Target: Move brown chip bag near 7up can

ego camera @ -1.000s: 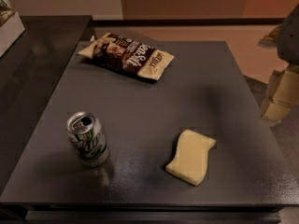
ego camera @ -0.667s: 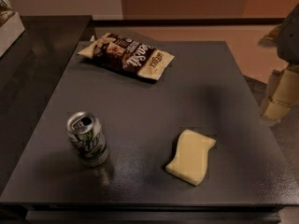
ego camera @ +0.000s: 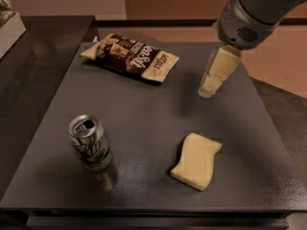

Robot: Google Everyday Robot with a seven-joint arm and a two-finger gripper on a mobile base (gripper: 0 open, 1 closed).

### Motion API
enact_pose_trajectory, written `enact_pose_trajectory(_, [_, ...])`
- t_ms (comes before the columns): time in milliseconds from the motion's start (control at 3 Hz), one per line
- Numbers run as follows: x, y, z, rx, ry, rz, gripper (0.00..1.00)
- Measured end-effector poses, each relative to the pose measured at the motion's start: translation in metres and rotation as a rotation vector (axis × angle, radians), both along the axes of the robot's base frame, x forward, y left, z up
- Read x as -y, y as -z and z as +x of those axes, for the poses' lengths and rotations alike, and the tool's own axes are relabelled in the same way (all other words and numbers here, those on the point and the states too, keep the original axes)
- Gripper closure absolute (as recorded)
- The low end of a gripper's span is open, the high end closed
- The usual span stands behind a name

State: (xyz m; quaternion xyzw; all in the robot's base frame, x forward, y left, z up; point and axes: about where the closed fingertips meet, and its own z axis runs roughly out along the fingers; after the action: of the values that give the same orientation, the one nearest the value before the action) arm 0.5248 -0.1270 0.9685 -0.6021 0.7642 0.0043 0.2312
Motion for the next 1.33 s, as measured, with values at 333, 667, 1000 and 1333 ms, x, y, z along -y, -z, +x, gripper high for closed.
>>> enact_pose_trajectory(333, [-0.032,0.002,0.035,0.038,-0.016,0.041,0.00])
enact_pose_trajectory(667, [-0.052,0.008,0.069,0.070,-0.016,0.050,0.00])
enact_pose_trajectory(1000, [-0.071,0.022,0.107,0.072,-0.006,0.050,0.00])
enact_pose_trajectory(1333, [-0.091,0.035,0.136,0.060,-0.001,0.045,0.00])
